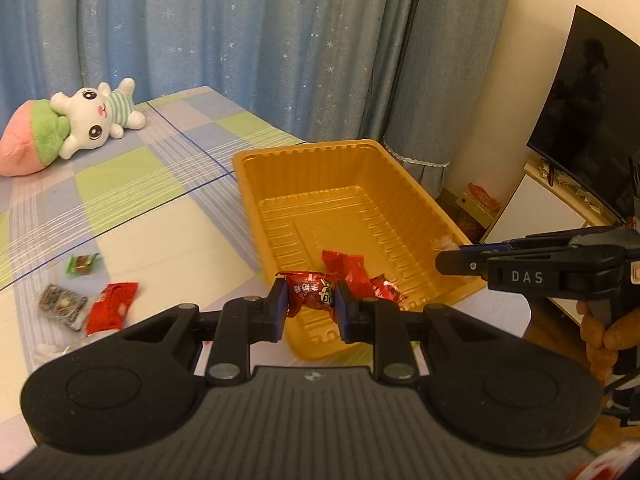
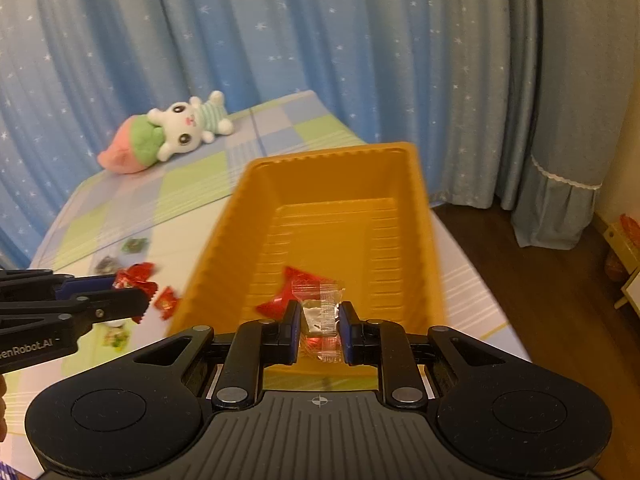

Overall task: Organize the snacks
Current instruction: 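Carry both held candies over the orange tray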

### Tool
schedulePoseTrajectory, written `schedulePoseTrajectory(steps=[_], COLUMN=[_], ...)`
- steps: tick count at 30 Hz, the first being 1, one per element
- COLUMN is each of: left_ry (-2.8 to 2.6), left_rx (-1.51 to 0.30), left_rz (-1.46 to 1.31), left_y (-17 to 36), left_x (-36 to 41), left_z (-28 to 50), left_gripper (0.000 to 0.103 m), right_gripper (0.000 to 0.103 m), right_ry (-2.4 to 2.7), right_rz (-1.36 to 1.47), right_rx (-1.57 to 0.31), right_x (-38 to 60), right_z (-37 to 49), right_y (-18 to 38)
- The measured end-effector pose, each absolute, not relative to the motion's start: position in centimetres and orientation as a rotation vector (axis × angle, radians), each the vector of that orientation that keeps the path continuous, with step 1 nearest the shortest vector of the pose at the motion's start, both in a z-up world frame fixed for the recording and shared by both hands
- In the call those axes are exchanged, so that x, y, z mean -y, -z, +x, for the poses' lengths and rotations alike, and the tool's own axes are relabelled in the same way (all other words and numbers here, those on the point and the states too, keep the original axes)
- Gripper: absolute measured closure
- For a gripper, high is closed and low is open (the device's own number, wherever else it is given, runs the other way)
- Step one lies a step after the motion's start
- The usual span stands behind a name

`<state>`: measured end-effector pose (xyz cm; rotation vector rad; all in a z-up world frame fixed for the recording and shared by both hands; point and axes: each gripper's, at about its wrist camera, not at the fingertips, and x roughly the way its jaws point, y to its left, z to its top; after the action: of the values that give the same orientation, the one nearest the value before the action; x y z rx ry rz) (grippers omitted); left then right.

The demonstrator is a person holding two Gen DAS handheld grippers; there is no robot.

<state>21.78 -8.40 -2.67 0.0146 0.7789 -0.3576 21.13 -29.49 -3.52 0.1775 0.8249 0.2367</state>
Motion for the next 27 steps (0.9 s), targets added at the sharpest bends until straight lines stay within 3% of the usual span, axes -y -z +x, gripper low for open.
schedulePoseTrajectory(steps=[27], left_ry=[0.24], left_rx=[-0.837], left_rz=[0.027], left_y=[5.1], left_x=[12.8], left_z=[27.3], left_gripper=[0.08], right_gripper=[0.081], right_ry=[-0.389], right_rz=[0.144], right_rx=[-0.88], right_x=[32.7], right_z=[28.7], right_y=[6.0])
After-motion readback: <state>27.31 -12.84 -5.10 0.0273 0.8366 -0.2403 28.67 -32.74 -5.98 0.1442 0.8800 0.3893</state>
